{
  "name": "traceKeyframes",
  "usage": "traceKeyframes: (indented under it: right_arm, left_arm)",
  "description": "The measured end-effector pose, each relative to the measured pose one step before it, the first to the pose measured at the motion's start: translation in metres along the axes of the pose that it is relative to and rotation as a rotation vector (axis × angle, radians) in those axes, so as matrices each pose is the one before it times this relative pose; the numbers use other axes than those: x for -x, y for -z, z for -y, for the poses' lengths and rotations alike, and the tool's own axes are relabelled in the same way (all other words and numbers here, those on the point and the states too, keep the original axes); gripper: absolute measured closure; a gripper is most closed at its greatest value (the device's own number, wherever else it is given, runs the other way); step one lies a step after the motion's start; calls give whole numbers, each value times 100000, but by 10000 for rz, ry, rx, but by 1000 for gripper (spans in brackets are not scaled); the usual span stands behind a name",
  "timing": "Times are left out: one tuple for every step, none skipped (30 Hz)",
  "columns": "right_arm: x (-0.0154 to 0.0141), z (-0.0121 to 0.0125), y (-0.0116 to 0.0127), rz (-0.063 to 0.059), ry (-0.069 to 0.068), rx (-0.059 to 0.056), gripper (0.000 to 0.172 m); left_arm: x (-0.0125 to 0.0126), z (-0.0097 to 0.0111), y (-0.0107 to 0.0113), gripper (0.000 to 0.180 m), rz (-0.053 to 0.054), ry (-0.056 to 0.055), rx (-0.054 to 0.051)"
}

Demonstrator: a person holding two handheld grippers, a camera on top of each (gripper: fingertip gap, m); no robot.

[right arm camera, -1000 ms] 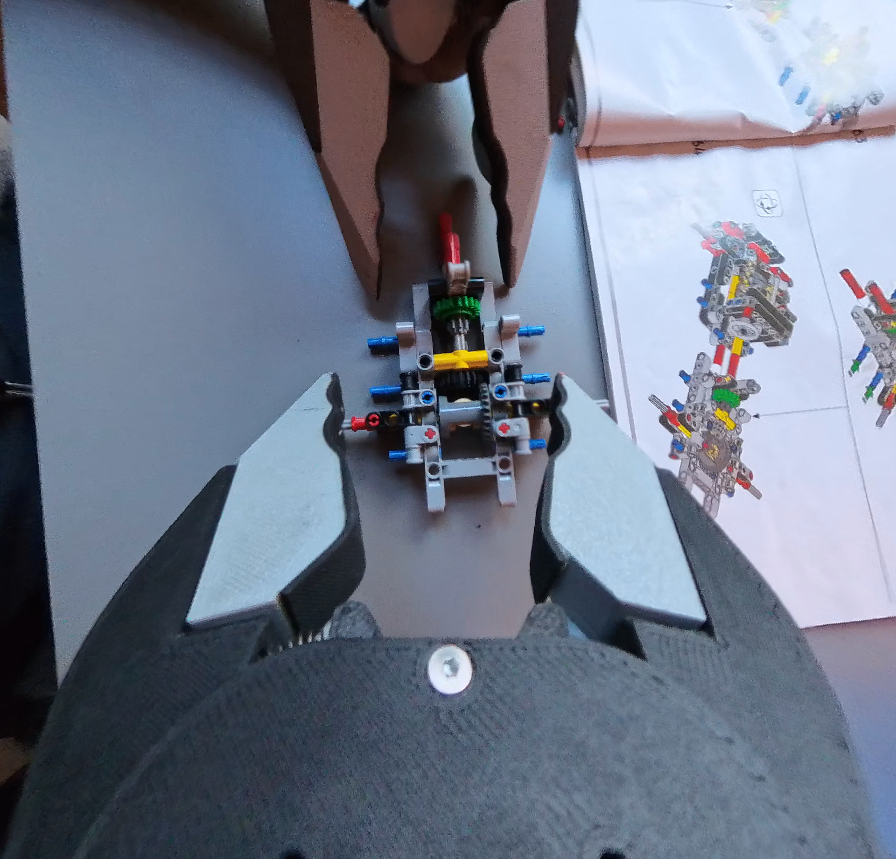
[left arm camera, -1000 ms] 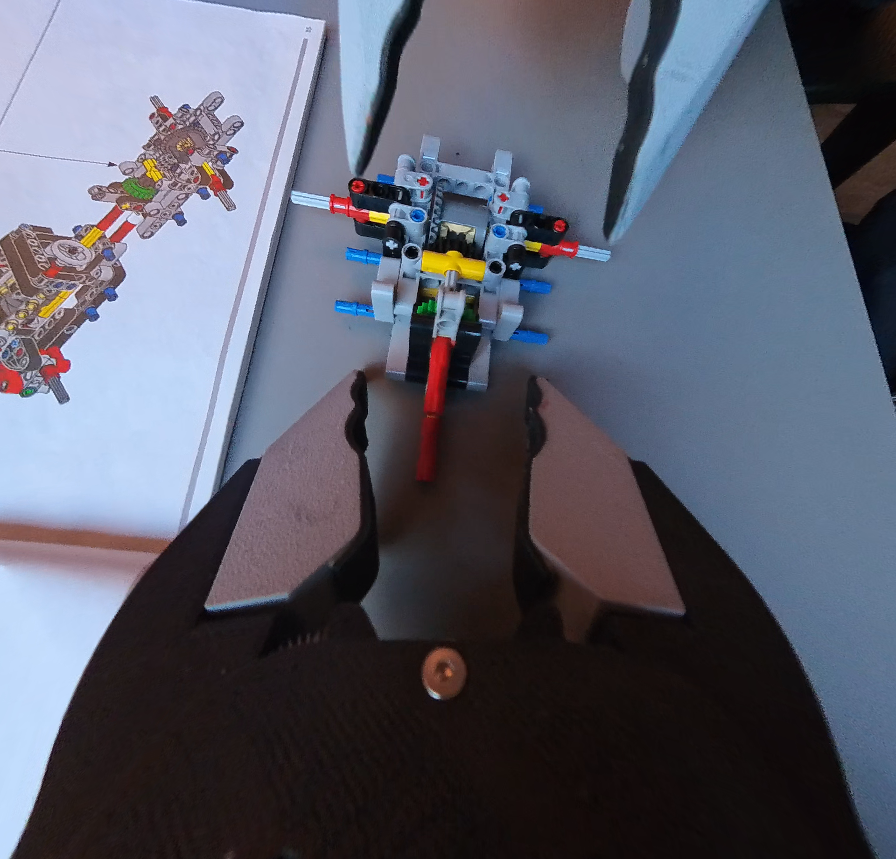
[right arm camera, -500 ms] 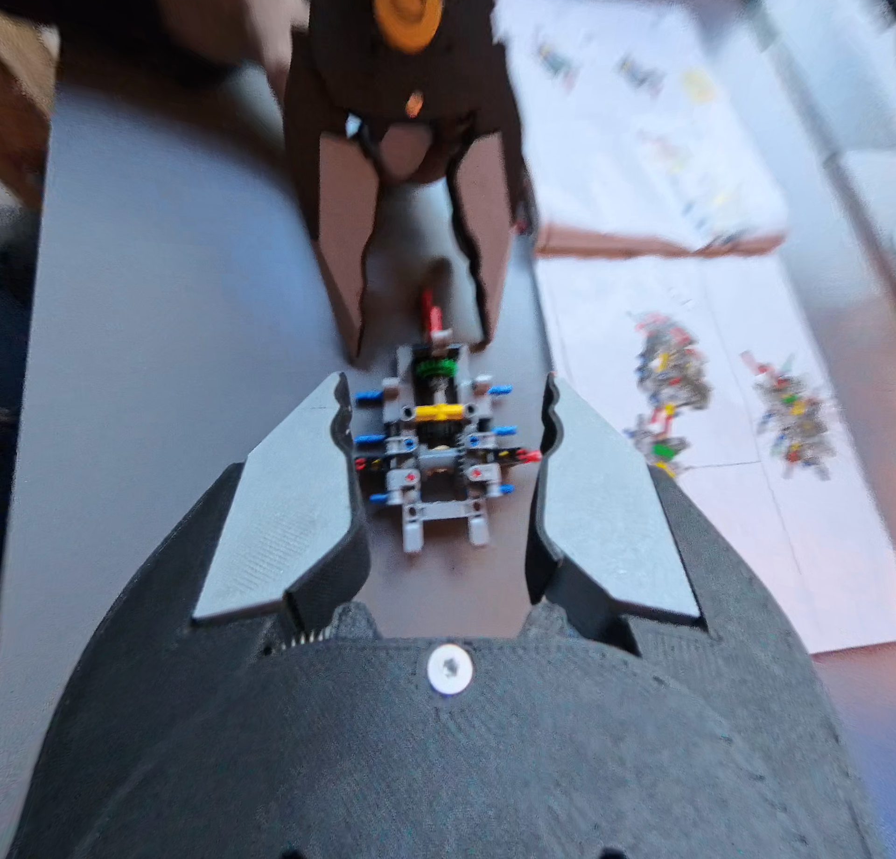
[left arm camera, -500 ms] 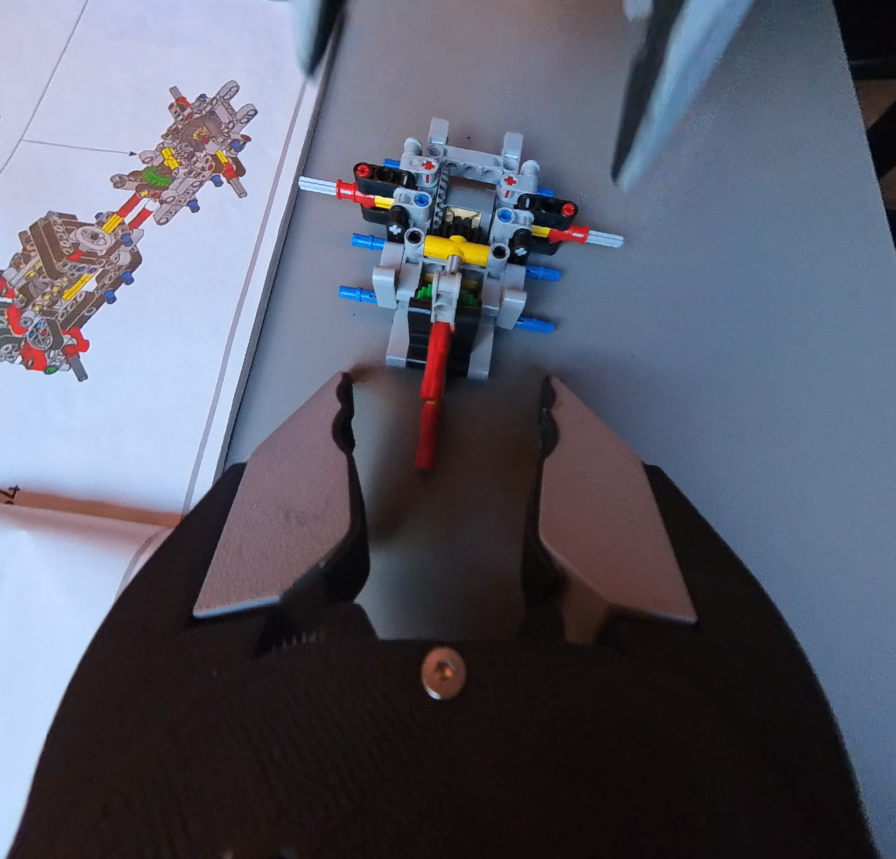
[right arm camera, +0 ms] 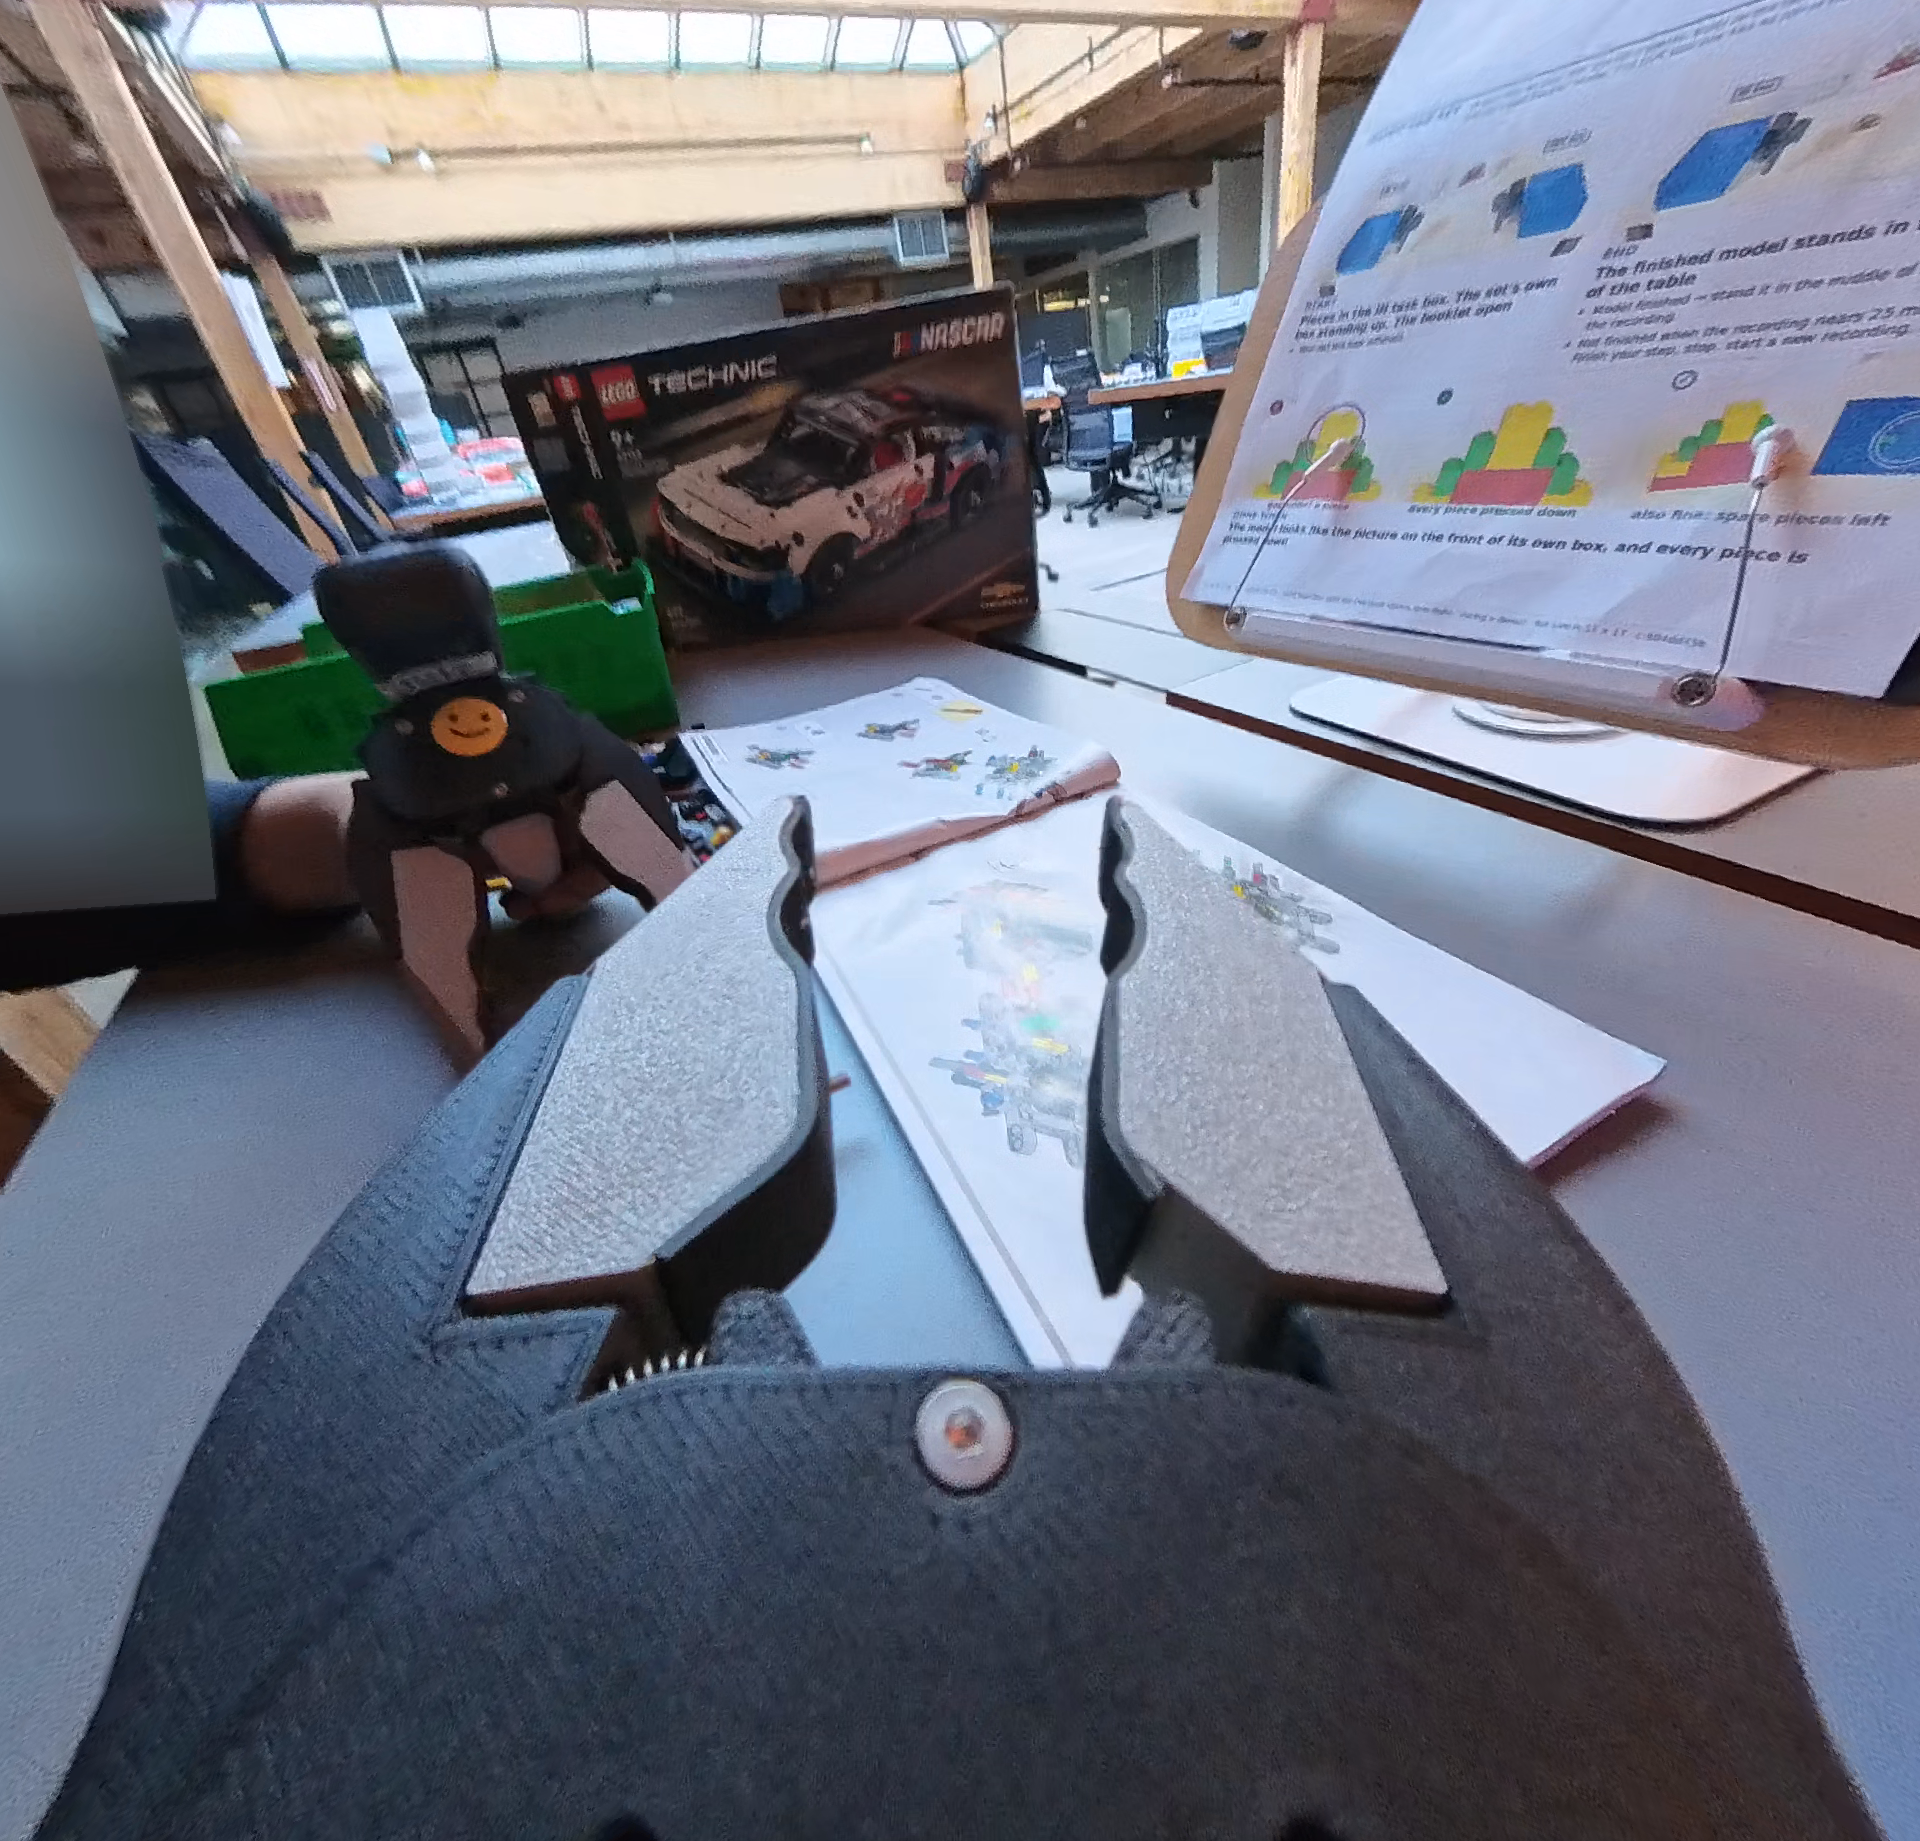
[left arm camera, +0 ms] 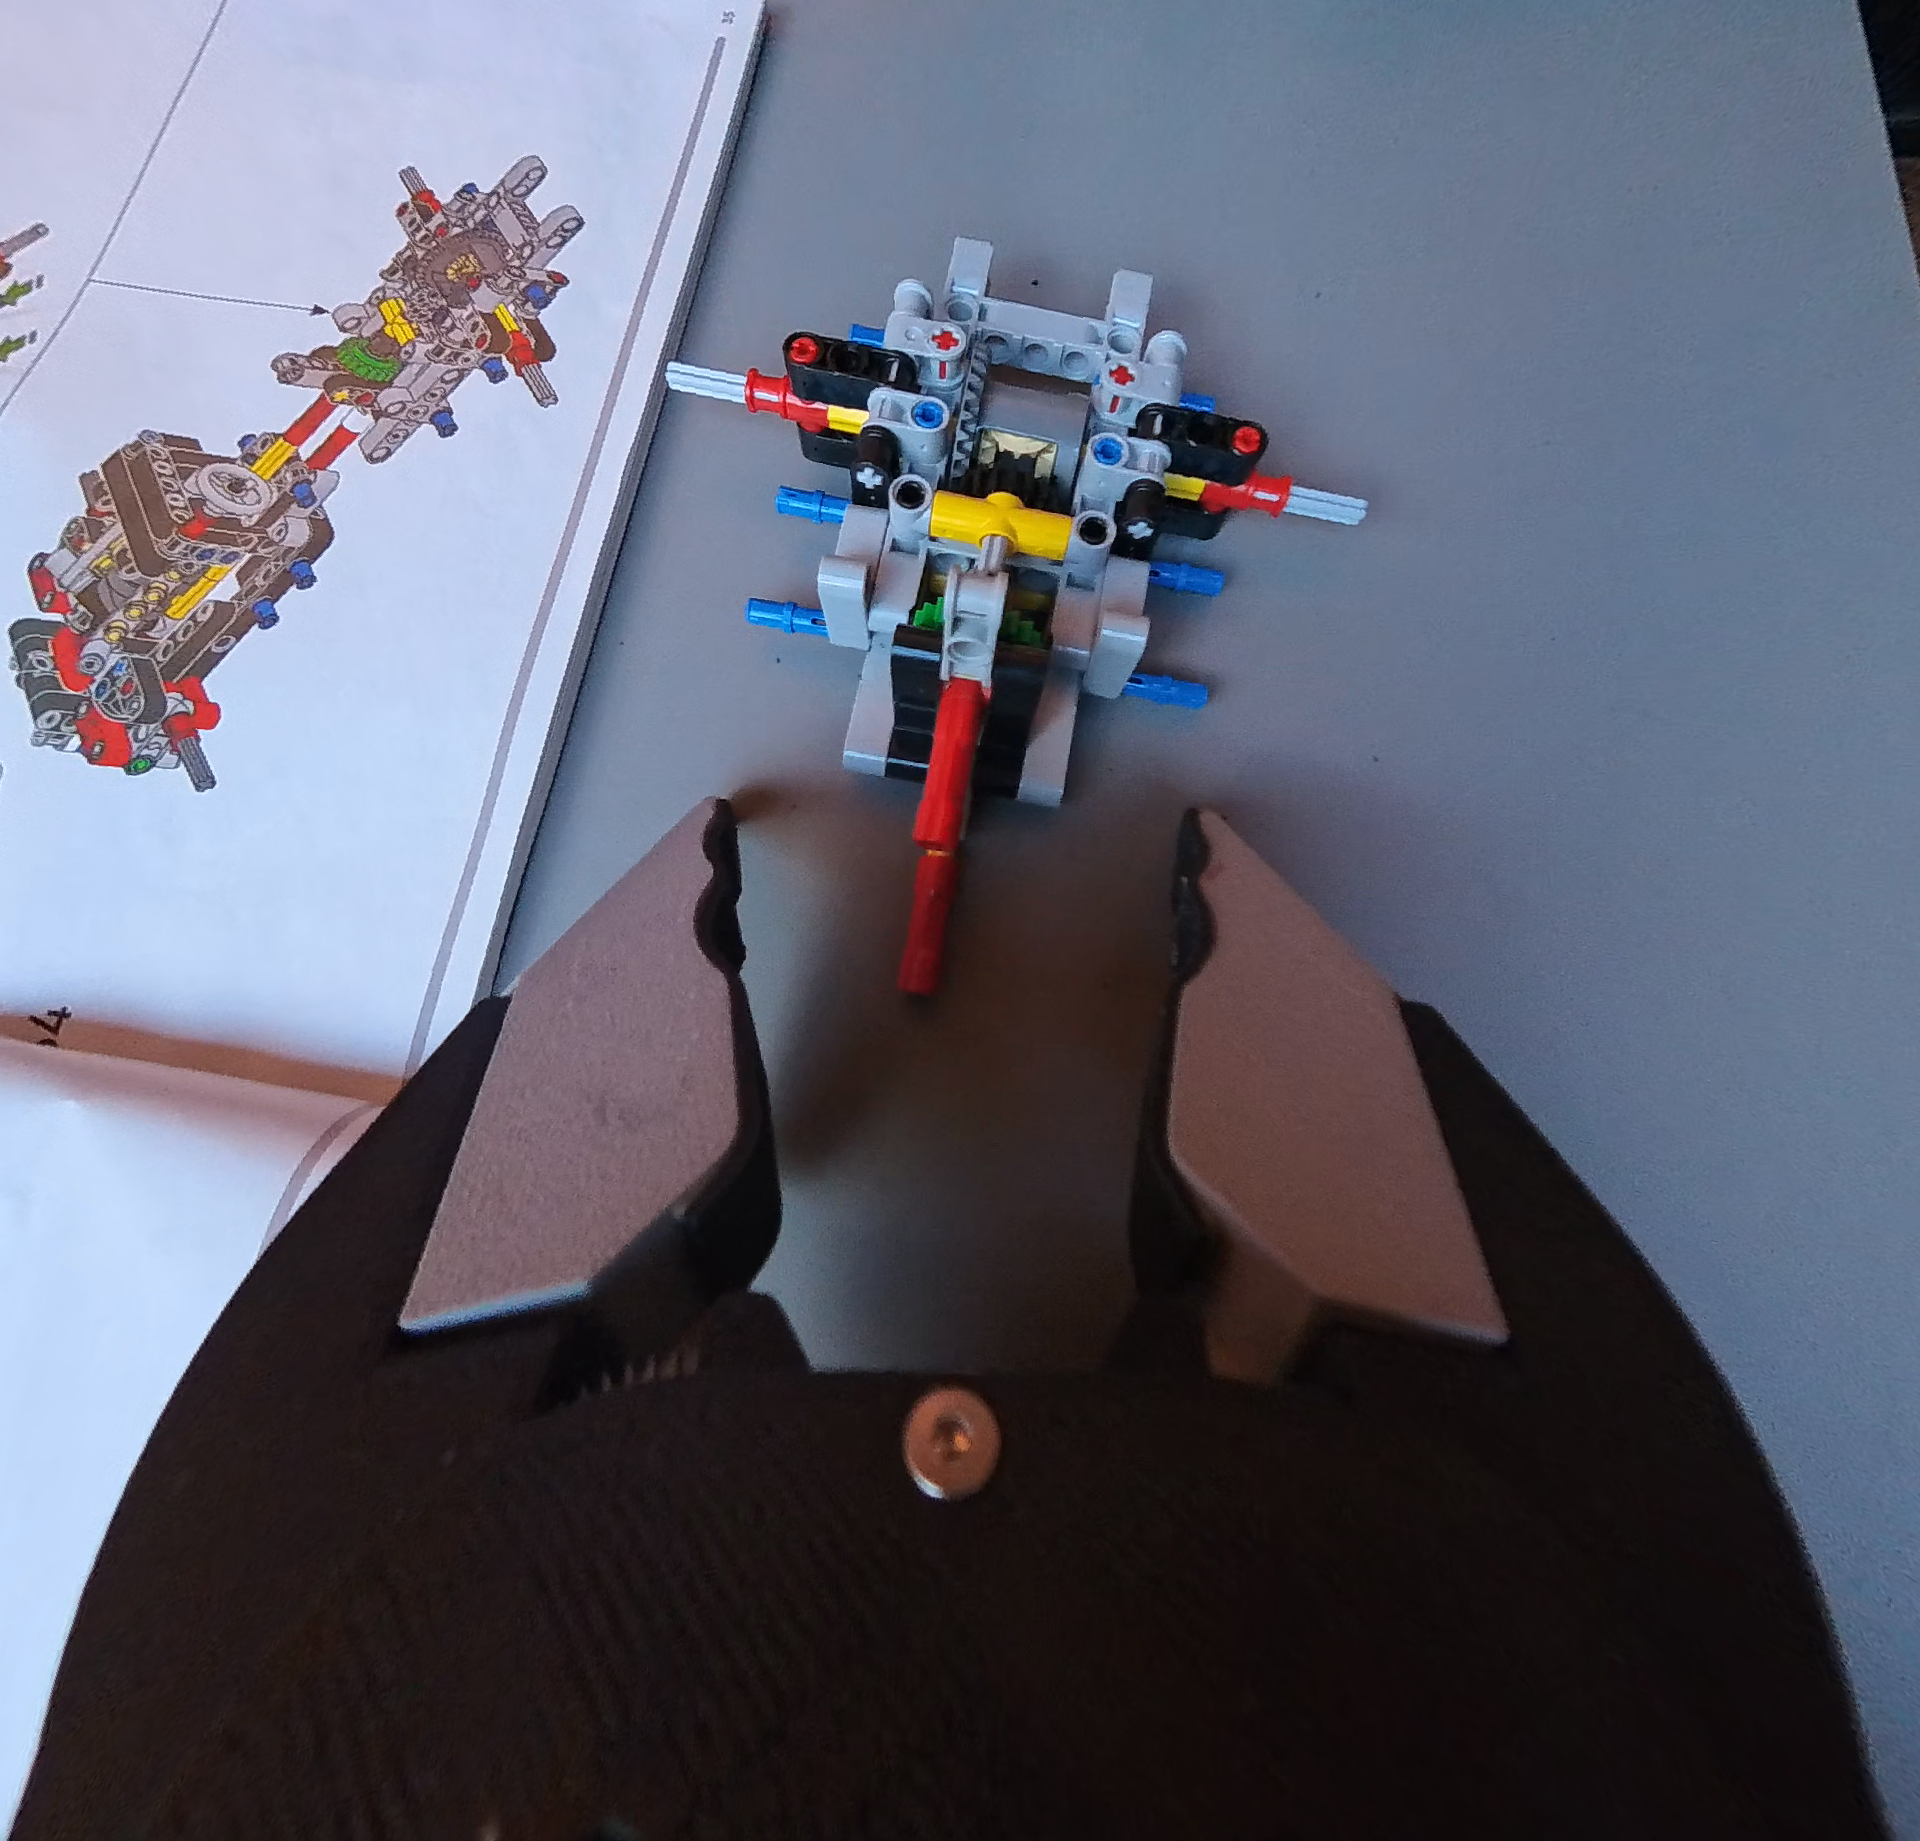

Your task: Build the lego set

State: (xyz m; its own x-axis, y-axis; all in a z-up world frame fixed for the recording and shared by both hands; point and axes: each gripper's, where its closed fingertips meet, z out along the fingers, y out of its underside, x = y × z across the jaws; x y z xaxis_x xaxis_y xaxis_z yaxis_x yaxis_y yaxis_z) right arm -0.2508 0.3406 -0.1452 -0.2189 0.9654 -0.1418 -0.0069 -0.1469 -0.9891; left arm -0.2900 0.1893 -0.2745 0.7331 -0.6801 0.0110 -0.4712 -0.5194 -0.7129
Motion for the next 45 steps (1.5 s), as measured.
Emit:
traceKeyframes:
  right_arm:
    - [135,-541,-285,5,169,249,120]
    - [203,-553,-348,33,181,266,120]
    - [242,-527,-367,43,174,267,120]
    - [261,-439,-366,49,159,231,120]
    - [276,-343,-335,52,140,178,120]
    - [279,-309,-287,61,116,168,120]
    - [253,-280,-247,55,97,159,120]
    - [160,-222,-175,21,97,117,121]
    - [119,-180,-129,15,80,92,121]
    - [49,-164,-93,14,32,88,122]
    - [-5,-117,-59,9,-10,51,122]
    - [-24,-44,-27,20,-38,-1,122]
    - [-53,-27,-8,19,-65,-7,123]
    - [-101,-22,10,6,-74,-11,123]
    - [-86,5,15,14,-72,-32,123]
    - [-81,5,25,21,-79,-24,123]
    - [-53,3,19,33,-71,-13,123]
    - [9,-9,16,44,-41,17,124]
    - [173,-19,0,119,-12,69,124]
    - [482,-75,-52,266,-35,170,123]
    - [687,-177,-107,316,-152,300,120]
    - [1045,-98,-140,385,-173,345,116]
    - [1359,98,-159,376,-47,289,115]
    - [1408,327,-224,225,136,193,114]
    - [1319,363,-299,71,309,212,114]
    - [1321,101,-395,86,393,403,115]
    - [1157,-207,-447,34,344,603,114]
    - [962,-307,-454,-50,269,650,112]
    - [971,-309,-442,1,210,626,110]
    - [999,-346,-414,74,180,619,109]
    - [677,-383,-387,-75,206,594,108]
    - [275,-442,-347,-274,250,568,109]
    - [6,-598,-324,-349,257,610,109]
    - [-115,-686,-307,-344,240,602,108]
    - [-157,-566,-273,-306,188,460,108]
    - [-53,-330,-208,-175,87,266,108]
    - [184,-93,-129,29,-20,93,108]
    - [258,132,-53,120,-89,-71,108]
    - [152,276,8,90,-111,-160,108]
    - [30,255,54,48,-110,-140,109]
    - [-70,195,52,-4,-96,-95,110]
    - [-131,160,52,-41,-79,-62,110]
    - [-102,85,48,-36,-63,-17,110]
    - [-71,9,19,-28,-46,22,110]
    - [-75,-63,0,-48,-24,67,110]
  left_arm:
    - [2,1,0,100,4,4,-1]
    - [1,1,0,99,4,6,-1]
    - [-9,0,0,99,5,3,0]
    - [4,-7,-7,99,2,-1,0]
    - [1,0,0,99,0,-1,0]
    - [-6,5,-5,99,0,-1,0]
    - [-7,-4,5,99,2,4,-1]
    - [3,0,0,99,3,2,0]
    - [0,0,0,99,2,3,0]
    - [0,-7,-7,99,1,1,0]
    - [0,0,0,99,0,0,0]
    - [0,0,0,99,0,0,0]
    - [0,0,0,99,0,1,0]
    - [-2,1,0,99,1,5,0]
    - [-11,0,0,99,2,1,0]
    - [1,-7,-7,99,2,3,0]
    - [-1,0,0,99,1,3,0]
    - [-1,0,0,99,0,2,0]
    - [0,0,0,99,0,0,0]
    - [-1,0,0,99,0,0,0]
    - [13,1,0,99,-1,1,0]
    - [-1,0,0,99,0,0,0]
    - [-1,0,0,99,0,0,0]
    - [-1,0,0,99,0,1,0]
    - [6,-5,5,99,0,1,0]
    - [0,0,0,99,0,0,0]
    - [0,0,0,99,0,0,0]
    - [0,0,0,99,0,0,0]
    - [-7,5,-5,99,0,0,0]
    - [2,0,0,99,1,-1,0]
    - [3,1,0,99,1,-1,0]
    - [0,0,0,99,0,0,0]
    - [3,0,0,99,2,0,0]
    - [0,1,-1,99,0,1,-1]
    - [-8,5,-5,99,0,1,0]
    - [4,0,0,99,2,-1,0]
    - [1,0,0,99,1,0,0]
    - [1,0,0,99,1,1,0]
    - [0,3,-1,99,9,18,-2]
    - [-12,-2,-12,99,10,8,-1]
    - [5,8,7,99,8,9,0]
    - [-7,0,0,99,7,5,-1]
    - [-11,1,0,99,3,3,-1]
    - [-8,-4,4,99,-1,-1,-1]
    - [-13,0,0,99,4,6,0]
